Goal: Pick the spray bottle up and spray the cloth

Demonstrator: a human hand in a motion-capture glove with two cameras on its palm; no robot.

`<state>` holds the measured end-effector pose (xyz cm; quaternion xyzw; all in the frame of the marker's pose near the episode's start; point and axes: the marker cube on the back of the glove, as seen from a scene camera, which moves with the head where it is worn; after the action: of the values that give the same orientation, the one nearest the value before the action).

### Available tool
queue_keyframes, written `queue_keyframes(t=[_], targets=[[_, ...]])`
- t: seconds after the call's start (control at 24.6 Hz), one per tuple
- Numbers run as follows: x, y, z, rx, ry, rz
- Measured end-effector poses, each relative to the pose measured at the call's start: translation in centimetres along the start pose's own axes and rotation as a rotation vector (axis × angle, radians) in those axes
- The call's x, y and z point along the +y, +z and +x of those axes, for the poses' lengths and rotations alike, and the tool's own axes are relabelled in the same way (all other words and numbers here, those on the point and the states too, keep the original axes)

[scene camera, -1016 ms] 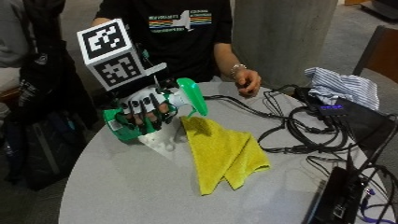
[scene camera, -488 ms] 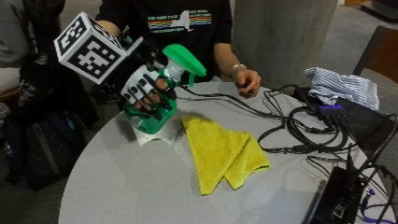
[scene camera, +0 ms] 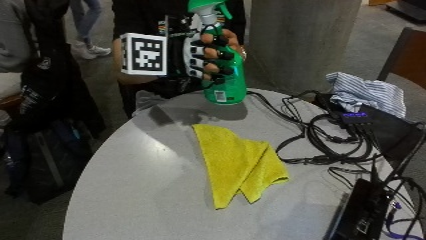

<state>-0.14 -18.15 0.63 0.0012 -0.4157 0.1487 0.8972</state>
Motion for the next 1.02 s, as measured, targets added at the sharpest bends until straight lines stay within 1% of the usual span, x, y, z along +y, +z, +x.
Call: queue_keyframes(t=[0.28, 0.45, 0.73, 0.89, 1.02], targets=[[2.1, 9.2, -0.7, 0.012, -0.028, -0.122], [2.6, 12.5, 0.1, 0.046, -0.022, -0.15], [2.8, 14.9, 1.2, 0.085, 0.001, -0.165], [2.7, 15.2, 1.6, 0.093, 0.027, -0.183], [2.9, 14.5, 1.9, 0.106, 0.062, -0.227]])
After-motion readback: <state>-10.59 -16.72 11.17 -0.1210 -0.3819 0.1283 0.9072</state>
